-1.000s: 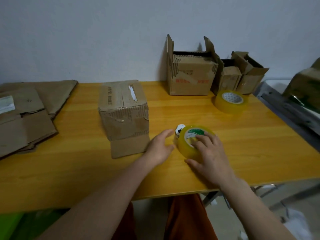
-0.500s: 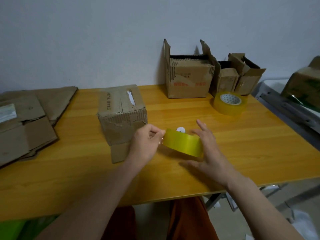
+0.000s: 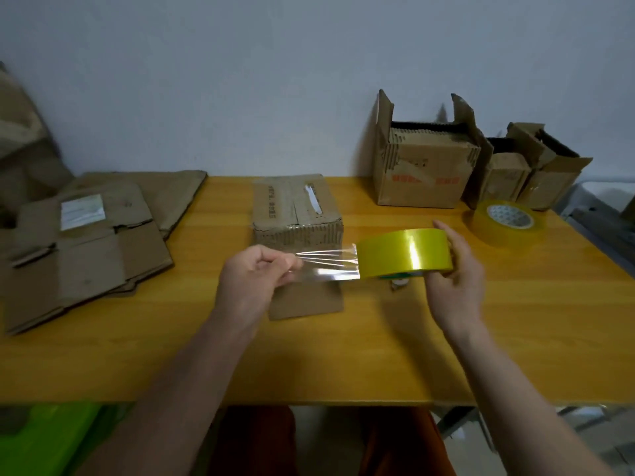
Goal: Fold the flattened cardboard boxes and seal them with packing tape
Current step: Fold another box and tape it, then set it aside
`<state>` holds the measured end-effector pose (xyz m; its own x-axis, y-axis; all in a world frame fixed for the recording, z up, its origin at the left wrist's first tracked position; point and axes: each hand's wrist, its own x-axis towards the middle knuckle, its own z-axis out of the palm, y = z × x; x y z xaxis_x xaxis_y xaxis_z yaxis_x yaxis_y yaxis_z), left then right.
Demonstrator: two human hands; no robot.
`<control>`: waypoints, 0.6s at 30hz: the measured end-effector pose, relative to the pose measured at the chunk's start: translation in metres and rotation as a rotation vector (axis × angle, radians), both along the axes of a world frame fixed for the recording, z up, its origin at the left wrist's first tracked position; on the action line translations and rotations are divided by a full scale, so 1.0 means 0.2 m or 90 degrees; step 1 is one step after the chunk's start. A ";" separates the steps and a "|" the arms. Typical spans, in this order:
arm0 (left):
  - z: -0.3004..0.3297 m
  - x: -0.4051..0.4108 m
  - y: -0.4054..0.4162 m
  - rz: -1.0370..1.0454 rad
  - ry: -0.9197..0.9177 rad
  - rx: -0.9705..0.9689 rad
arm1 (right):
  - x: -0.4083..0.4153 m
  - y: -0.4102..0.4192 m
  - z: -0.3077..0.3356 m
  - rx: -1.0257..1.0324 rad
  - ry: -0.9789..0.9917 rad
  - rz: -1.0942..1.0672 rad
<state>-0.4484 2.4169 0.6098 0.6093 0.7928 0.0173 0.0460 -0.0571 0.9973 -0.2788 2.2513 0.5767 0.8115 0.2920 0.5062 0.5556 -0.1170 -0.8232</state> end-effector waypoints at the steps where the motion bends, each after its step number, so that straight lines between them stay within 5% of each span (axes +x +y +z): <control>1: 0.00 -0.02 0.03 -0.016 0.016 -0.015 | 0.02 0.01 0.00 -0.009 0.006 -0.008; 5: 0.01 -0.06 0.09 -0.037 0.038 -0.056 | 0.01 0.11 -0.03 0.026 0.075 -0.008; 9: 0.02 -0.10 0.17 0.019 0.088 0.011 | 0.01 0.10 -0.03 -0.081 -0.099 0.072; 13: 0.01 -0.15 0.28 0.068 0.138 0.028 | 0.12 0.07 0.01 -0.258 -0.243 0.005; 18: 0.04 -0.10 0.33 0.055 0.129 -0.030 | 0.13 0.11 0.03 -0.135 -0.148 0.037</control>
<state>-0.4680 2.4824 0.6177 0.5264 0.8393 -0.1359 0.2479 0.0014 0.9688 -0.2527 2.2743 0.5829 0.6601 0.4533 0.5990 0.7369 -0.2358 -0.6335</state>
